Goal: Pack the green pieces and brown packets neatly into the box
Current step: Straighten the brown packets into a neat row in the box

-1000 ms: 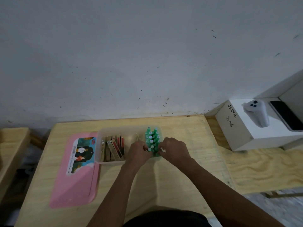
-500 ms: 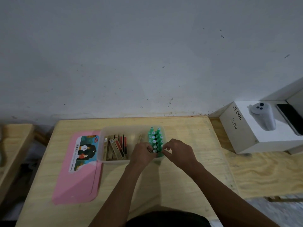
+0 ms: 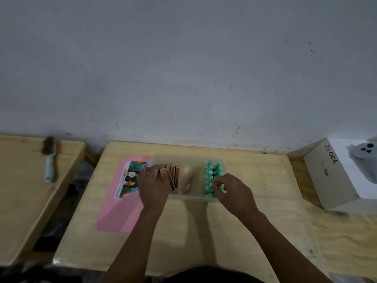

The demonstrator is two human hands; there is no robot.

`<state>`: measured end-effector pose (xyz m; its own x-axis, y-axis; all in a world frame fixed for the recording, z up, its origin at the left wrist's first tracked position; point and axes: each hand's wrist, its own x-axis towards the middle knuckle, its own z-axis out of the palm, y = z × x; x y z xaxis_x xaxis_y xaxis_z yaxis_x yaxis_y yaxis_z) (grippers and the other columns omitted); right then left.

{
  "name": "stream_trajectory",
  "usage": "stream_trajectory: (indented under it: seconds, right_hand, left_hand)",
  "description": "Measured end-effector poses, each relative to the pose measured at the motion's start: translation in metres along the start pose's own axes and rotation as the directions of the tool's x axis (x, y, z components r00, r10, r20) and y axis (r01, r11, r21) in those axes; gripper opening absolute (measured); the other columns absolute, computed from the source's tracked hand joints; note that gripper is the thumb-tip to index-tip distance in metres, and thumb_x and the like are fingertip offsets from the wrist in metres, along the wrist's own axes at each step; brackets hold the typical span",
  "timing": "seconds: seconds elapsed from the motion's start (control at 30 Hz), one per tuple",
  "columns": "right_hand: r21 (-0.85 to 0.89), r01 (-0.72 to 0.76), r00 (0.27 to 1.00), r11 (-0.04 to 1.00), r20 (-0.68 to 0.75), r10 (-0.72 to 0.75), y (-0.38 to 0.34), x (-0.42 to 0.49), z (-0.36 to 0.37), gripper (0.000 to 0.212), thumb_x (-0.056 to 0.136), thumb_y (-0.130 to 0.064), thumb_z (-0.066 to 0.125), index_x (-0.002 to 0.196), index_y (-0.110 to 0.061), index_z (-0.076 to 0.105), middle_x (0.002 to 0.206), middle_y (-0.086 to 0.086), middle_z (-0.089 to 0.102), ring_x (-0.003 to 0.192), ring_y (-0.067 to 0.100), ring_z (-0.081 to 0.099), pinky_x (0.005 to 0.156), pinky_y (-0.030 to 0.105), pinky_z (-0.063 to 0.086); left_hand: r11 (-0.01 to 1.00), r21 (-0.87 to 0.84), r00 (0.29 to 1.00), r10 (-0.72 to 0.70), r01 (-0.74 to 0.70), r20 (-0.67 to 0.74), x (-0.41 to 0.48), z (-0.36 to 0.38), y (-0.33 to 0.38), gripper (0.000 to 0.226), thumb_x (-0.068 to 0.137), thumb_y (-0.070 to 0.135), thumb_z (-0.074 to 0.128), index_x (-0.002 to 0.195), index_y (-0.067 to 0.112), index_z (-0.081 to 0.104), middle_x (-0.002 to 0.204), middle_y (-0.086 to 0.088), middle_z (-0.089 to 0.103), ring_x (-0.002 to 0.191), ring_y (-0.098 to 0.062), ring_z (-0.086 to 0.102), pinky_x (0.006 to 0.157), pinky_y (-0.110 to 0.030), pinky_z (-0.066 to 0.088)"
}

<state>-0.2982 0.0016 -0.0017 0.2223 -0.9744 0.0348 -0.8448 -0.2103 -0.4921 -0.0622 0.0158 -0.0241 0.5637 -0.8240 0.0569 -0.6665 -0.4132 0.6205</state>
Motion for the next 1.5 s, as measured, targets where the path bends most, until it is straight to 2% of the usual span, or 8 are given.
stream_trajectory:
  seconds: [0.13,0.37,0.63,0.8,0.93,1.0,1.27,1.5]
  right_hand:
    - [0.08,0.08,0.996,0.994,0.035,-0.083,-0.022,0.003,-0.001,0.016,0.089,-0.032,0.062,0.101,-0.029,0.072,0.098,-0.01,0.067,0.087,0.009,0.062,0.066,0.025,0.048]
    - [0.184,0.156,0.942,0.971,0.269,-0.202,-0.052,0.013,0.02,0.022,0.091,-0.035,0.055,0.108,-0.032,0.069,0.102,-0.015,0.065,0.079,-0.002,0.049,0.069,0.021,0.042]
    - [0.121,-0.067,0.892,0.99,0.452,0.005,-0.112,0.056,0.073,0.025,0.087,-0.032,0.057,0.108,-0.031,0.071,0.11,-0.01,0.071,0.102,0.014,0.064,0.081,0.027,0.049]
    - [-0.023,-0.176,0.845,0.984,0.509,0.163,-0.148,0.086,0.116,0.025,0.08,-0.025,0.052,0.086,-0.015,0.074,0.093,0.005,0.072,0.091,0.026,0.068,0.073,0.031,0.053]
    - [-0.062,-0.248,0.863,0.967,0.44,0.25,-0.154,0.097,0.138,0.024,0.079,-0.02,0.055,0.091,-0.009,0.072,0.097,0.011,0.072,0.096,0.029,0.067,0.094,0.04,0.051]
    - [-0.057,-0.303,0.855,0.951,0.424,0.298,-0.157,0.098,0.141,0.022,0.081,-0.02,0.057,0.095,-0.008,0.068,0.101,0.012,0.07,0.099,0.03,0.066,0.092,0.037,0.051]
    - [-0.045,-0.429,0.848,0.902,0.324,0.42,-0.161,0.087,0.142,0.031,0.079,-0.026,0.064,0.104,-0.008,0.062,0.106,0.009,0.068,0.102,0.026,0.064,0.078,0.029,0.049]
    - [0.154,-0.56,0.805,0.814,0.334,0.491,-0.152,0.08,0.125,0.043,0.086,-0.049,0.05,0.073,-0.012,0.069,0.074,0.006,0.068,0.072,0.024,0.066,0.067,0.035,0.054]
  left_hand:
    - [0.986,-0.048,0.971,-0.15,0.162,0.184,0.007,-0.017,-0.031,0.04,0.089,0.023,0.059,0.122,0.0,0.059,0.116,-0.021,0.063,0.109,-0.037,0.06,0.084,-0.04,0.051]
    - [0.985,-0.026,0.931,-0.152,0.17,0.333,0.033,-0.042,-0.047,0.019,0.089,0.012,0.059,0.097,0.002,0.074,0.094,-0.018,0.074,0.085,-0.027,0.067,0.075,-0.029,0.049]
    - [0.897,-0.19,0.793,-0.234,0.399,0.563,0.054,-0.051,-0.058,0.018,0.088,0.006,0.061,0.102,-0.004,0.067,0.089,-0.016,0.066,0.053,-0.012,0.064,0.045,-0.015,0.048]
    - [0.885,-0.187,0.733,-0.216,0.426,0.645,0.068,-0.048,-0.07,0.014,0.087,0.011,0.065,0.098,0.002,0.069,0.092,-0.019,0.07,0.056,-0.017,0.067,0.052,-0.025,0.051]
    - [0.908,-0.19,0.708,-0.146,0.373,0.691,0.074,-0.05,-0.074,0.015,0.088,0.017,0.065,0.094,0.005,0.07,0.091,-0.016,0.073,0.072,-0.029,0.072,0.067,-0.037,0.055]
    - [0.931,-0.184,0.714,-0.104,0.314,0.692,0.074,-0.051,-0.073,0.017,0.09,0.021,0.063,0.093,0.007,0.07,0.09,-0.014,0.074,0.079,-0.031,0.073,0.074,-0.042,0.057]
    - [0.95,-0.173,0.71,-0.067,0.26,0.701,0.077,-0.051,-0.075,0.019,0.09,0.021,0.062,0.101,0.008,0.068,0.094,-0.012,0.073,0.082,-0.027,0.073,0.076,-0.037,0.057]
    - [0.918,-0.222,0.699,-0.079,0.329,0.711,0.075,-0.051,-0.077,0.016,0.087,0.015,0.065,0.101,0.007,0.067,0.102,-0.015,0.07,0.08,-0.023,0.067,0.074,-0.034,0.054]
